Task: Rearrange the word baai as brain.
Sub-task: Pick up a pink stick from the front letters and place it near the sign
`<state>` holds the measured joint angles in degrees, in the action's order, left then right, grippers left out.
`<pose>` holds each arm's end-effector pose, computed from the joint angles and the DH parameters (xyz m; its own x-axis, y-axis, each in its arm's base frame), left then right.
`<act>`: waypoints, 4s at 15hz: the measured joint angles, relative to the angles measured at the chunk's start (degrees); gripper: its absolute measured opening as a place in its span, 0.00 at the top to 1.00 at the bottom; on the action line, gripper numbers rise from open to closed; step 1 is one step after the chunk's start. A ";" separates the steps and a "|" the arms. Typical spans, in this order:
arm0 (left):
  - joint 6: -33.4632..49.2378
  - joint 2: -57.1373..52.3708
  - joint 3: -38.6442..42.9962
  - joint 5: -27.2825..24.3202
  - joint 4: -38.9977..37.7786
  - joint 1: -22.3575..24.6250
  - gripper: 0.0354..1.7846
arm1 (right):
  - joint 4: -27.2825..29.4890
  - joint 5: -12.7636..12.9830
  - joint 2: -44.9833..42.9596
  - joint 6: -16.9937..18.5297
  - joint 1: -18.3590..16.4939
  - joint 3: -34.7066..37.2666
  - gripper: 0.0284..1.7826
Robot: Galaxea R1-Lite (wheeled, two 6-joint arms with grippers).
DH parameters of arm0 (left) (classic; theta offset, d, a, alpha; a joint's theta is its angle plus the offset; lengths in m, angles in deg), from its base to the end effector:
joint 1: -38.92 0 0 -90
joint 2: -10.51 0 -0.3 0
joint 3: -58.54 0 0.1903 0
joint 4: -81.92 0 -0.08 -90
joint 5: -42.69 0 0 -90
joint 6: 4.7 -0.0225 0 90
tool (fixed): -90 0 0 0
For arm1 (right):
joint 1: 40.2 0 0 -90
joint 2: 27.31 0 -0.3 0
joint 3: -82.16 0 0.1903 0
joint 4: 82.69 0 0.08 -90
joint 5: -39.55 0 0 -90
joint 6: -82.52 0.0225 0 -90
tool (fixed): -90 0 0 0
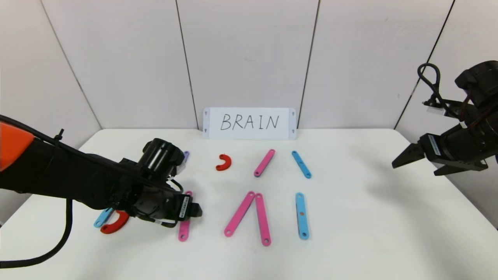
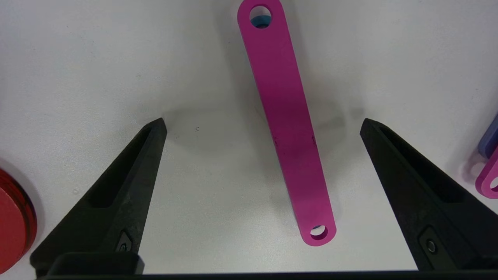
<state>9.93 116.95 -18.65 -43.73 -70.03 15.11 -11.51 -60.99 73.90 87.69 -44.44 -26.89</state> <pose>0.2808 -0.1224 0.1085 0.5185 -0.1605 -0.8399 0.1655 0.9825 -0.0856 0.2922 -0.0175 0.2290 0.4534 0.1498 -0.8786 0.0712 0.9765 0.2032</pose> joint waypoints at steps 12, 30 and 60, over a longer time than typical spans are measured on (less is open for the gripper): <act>0.02 0.28 -0.28 0.04 0.09 0.06 0.41 | 0.00 0.13 -0.02 0.00 -0.02 0.02 0.04; 1.00 -1.60 -9.98 -0.44 -2.65 0.41 0.85 | 0.00 -0.01 0.26 -0.54 0.02 0.00 0.04; -1.96 21.72 -36.83 -0.52 -0.74 -7.34 0.85 | 0.00 0.16 2.27 -2.54 -0.39 0.68 0.04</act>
<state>7.97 138.68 -55.48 -44.26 -70.77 7.77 -11.51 -60.83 76.16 85.15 -44.83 -26.21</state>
